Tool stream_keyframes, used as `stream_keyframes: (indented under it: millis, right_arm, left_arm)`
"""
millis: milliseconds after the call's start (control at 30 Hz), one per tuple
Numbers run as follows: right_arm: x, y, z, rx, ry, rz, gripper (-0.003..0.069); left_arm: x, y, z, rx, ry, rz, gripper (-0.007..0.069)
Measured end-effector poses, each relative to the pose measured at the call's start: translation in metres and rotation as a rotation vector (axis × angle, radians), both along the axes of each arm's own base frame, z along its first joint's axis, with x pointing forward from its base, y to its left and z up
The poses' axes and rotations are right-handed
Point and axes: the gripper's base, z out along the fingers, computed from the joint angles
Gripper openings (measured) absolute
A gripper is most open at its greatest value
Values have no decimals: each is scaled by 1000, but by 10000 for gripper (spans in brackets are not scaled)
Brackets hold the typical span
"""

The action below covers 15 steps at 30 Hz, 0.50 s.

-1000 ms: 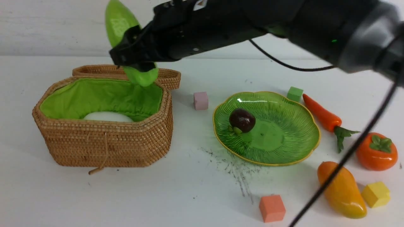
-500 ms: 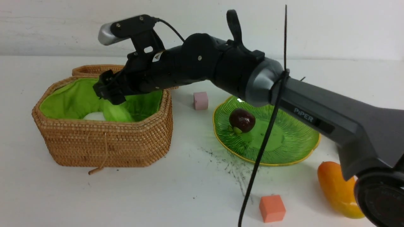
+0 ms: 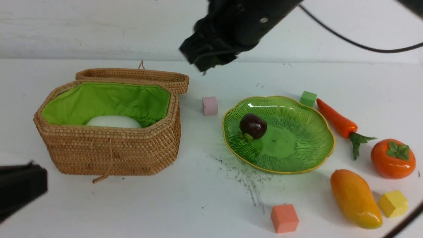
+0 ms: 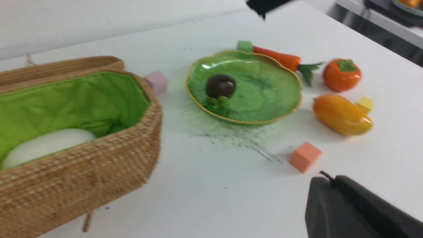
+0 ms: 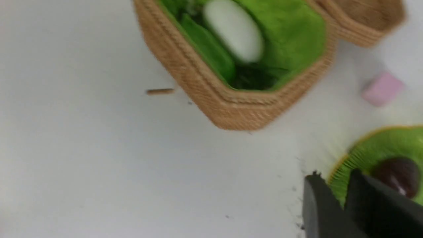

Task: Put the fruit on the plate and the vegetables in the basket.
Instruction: Use the right arm to grab a mango and put it into the right plate

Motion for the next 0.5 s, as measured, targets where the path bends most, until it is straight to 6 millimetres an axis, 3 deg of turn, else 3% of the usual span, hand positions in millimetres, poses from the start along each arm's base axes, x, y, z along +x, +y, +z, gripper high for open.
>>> stream_keyframes:
  millis: [67,233,267,367,400,500]
  right_arm:
    - [-4,-18,6,-12,0,-93,3]
    - [-27,-67,6,0,57,-266,-13]
    - [-36,-92,-7,-12,114,-355,-2]
    - [-51,-134,-38,-44,222,-521,43]
    - [-52,-137,-41,-47,231,-533,48]
    - [-56,-175,-102,-122,411,-718,191]
  left_arm:
    - [-4,-6,0,-7,14,-78,-10]
    - [-13,-13,1,-21,5,-206,-10]
    - [-14,-15,2,-28,3,-234,-10]
    - [-17,-17,3,-46,7,-266,-10]
    - [-17,-17,3,-46,7,-266,-10]
    - [-18,-18,3,-57,10,-278,-10]
